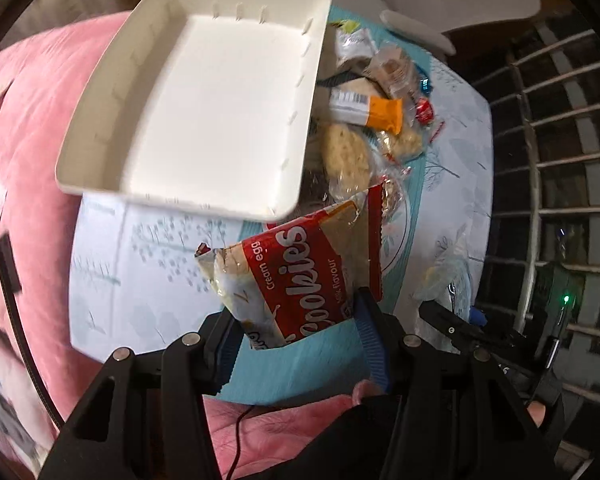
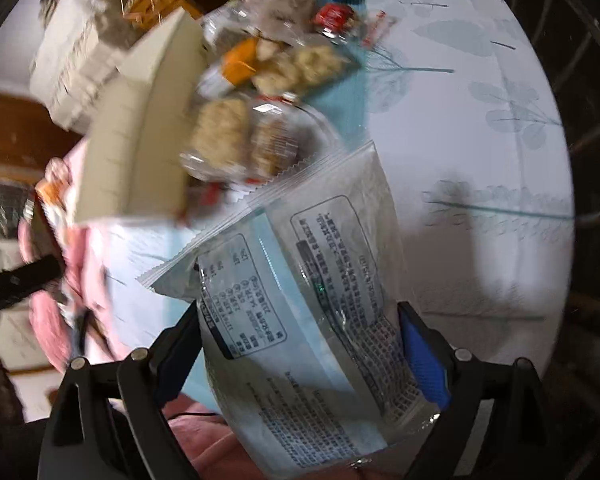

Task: Organize snacks
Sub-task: 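Carry Cookies packet into white tray with left tool while right tool drops printed bag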

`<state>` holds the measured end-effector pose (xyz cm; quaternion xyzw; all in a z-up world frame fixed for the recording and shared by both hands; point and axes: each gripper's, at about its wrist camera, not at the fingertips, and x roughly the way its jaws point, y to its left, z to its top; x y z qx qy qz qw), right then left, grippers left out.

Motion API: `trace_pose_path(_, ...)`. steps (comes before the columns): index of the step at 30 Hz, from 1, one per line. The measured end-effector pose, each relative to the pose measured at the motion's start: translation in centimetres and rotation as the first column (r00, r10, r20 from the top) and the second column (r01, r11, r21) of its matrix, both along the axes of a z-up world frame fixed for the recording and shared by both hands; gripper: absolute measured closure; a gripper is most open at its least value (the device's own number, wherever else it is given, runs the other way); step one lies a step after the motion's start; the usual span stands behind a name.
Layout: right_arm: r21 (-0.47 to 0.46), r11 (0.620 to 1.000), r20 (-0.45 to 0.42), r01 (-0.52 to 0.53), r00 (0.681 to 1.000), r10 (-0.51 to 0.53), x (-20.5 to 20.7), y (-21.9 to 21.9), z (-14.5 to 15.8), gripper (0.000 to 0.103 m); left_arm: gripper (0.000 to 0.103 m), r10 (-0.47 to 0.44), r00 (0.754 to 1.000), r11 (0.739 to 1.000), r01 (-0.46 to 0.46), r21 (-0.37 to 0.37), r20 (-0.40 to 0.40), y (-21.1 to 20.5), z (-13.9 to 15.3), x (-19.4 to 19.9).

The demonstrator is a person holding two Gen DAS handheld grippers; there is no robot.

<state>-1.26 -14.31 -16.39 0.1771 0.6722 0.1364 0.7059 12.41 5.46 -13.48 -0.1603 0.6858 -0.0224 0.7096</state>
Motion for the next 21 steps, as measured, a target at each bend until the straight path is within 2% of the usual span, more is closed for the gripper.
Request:
trace_pose_path(6,0.076,0.994,0.051,0.084,0.995,-0.088,0.2,4.4,3.1,0.012,0.051,-0.128,0.988,0.991,0.130,-0.022,0.082,3.0,1.6,1.3)
trace_pose_path(12,0.157,0.978,0.155,0.138,0.974,-0.162,1.8,9.6,6.3,0.011,0.051,-0.215,0.955,0.975,0.221,-0.004,0.204,7.3,3.3,2.8)
trace_pose_path(16,0.206,0.967,0.242,0.152,0.949,-0.201,2.9,13.1,8.1,0.011,0.051,-0.252,0.935,0.966,0.258,0.009,0.251,10.0,3.5,3.8)
trace_pose_path(21,0.243,0.958,0.318,0.149,0.921,-0.224,3.8,16.6,9.2,0.011,0.051,-0.257,0.931,0.966,0.257,0.034,0.260,13.7,2.9,5.6)
